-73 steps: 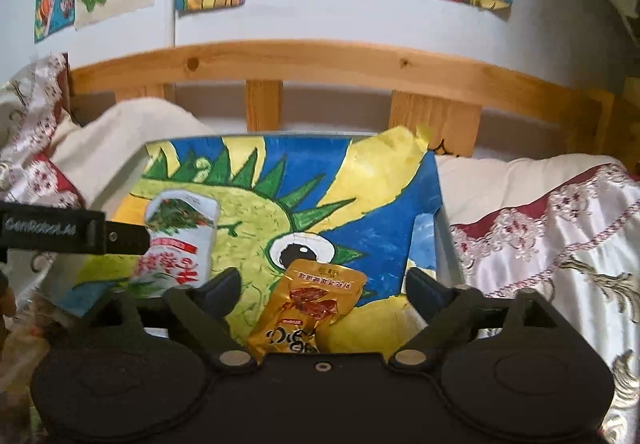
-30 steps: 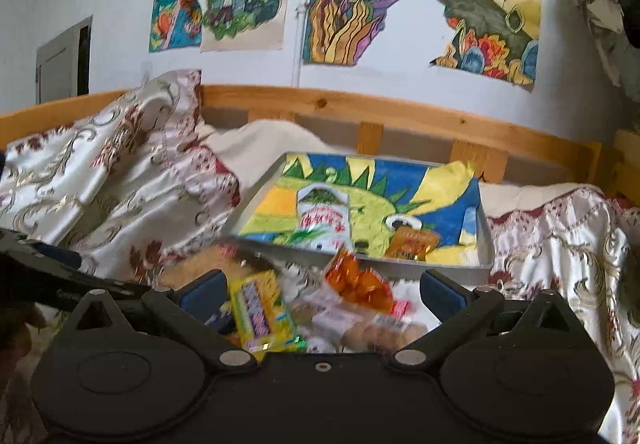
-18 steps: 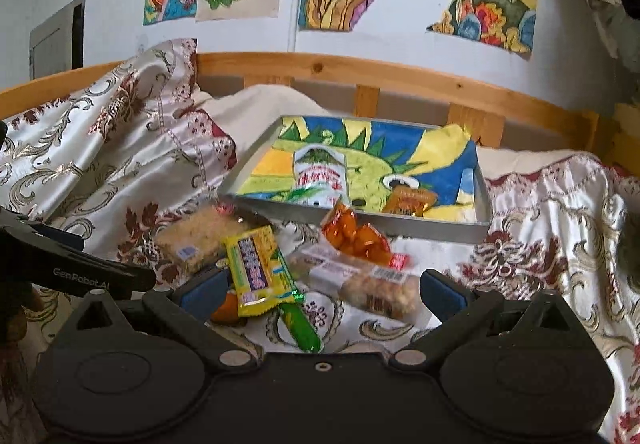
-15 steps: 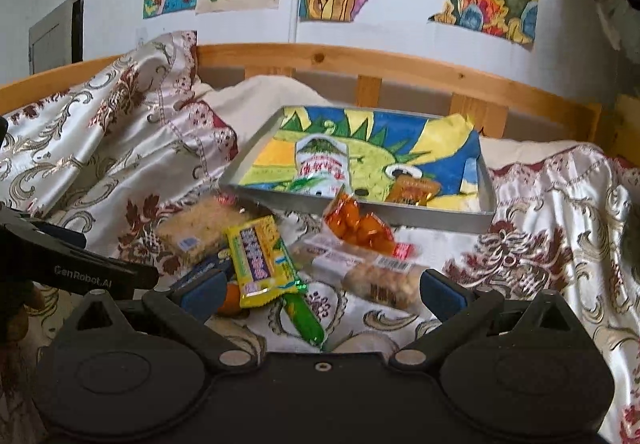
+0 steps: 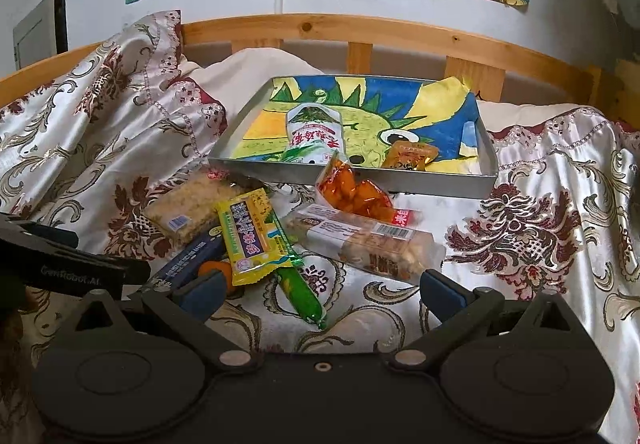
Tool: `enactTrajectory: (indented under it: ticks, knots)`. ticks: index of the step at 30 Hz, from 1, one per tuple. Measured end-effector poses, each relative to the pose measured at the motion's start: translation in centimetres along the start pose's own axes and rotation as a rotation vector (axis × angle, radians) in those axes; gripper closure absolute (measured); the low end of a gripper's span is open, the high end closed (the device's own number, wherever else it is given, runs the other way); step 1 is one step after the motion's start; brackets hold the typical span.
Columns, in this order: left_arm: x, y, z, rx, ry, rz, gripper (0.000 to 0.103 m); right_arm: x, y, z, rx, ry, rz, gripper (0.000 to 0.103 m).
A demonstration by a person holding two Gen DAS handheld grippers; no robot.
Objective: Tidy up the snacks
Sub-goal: 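Grasp the yellow-green snack bar with the right tool while the left tool grasps the dark blue stick pack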
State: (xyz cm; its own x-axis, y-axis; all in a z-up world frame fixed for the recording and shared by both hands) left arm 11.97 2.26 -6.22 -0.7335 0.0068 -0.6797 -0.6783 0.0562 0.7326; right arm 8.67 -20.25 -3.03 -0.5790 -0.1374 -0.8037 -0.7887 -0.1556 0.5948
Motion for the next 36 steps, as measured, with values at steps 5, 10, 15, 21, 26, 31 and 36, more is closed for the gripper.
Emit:
enactTrajectory:
  ticks: [5,10,15,21,26,31,36]
  knots:
    - [-0.1,-0.3,0.0,0.007,0.001,0.005,0.001,0.0,-0.2,0.1,-0.001,0.003,0.002,0.001]
    - [-0.4,-0.8,0.1,0.018,0.005,0.008,0.001,-0.2,-0.8,0.2,-0.004,0.008,0.002,0.001]
    - [-0.6,-1.6,0.2,0.027,0.003,0.016,0.001,-0.4,-1.4,0.3,-0.005,0.012,0.006,0.001]
    - [-0.8,-2.6,-0.1,0.076,-0.041,0.029,0.001,-0.6,-2.2,0.6,0.001,0.020,0.015,0.001]
    - [-0.8,-2.9,-0.4,0.100,-0.072,0.020,0.001,-1.4,-2.9,0.4,-0.005,0.015,0.007,0.001]
    - [-0.7,-3.0,-0.5,0.139,-0.090,0.018,0.001,-2.5,-4.1,0.1,-0.031,0.026,0.012,0.003]
    - [-0.6,-3.1,-0.8,0.193,-0.139,0.015,0.005,-3.7,-5.7,0.3,-0.094,0.060,0.036,0.015]
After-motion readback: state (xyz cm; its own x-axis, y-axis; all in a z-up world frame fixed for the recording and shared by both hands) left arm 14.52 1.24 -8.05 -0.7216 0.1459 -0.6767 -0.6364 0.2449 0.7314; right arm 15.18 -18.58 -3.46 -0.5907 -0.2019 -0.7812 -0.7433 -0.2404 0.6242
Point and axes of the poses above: each gripper's, at about its wrist camera, not at the fingertips, and y roughly against the way its jaws point, z to its left, x to its underside, the point moved 1 cm from there along -y, roughly the way its jaws point, and after that the axes turned 1 degree about y, right-handed, at the moved point
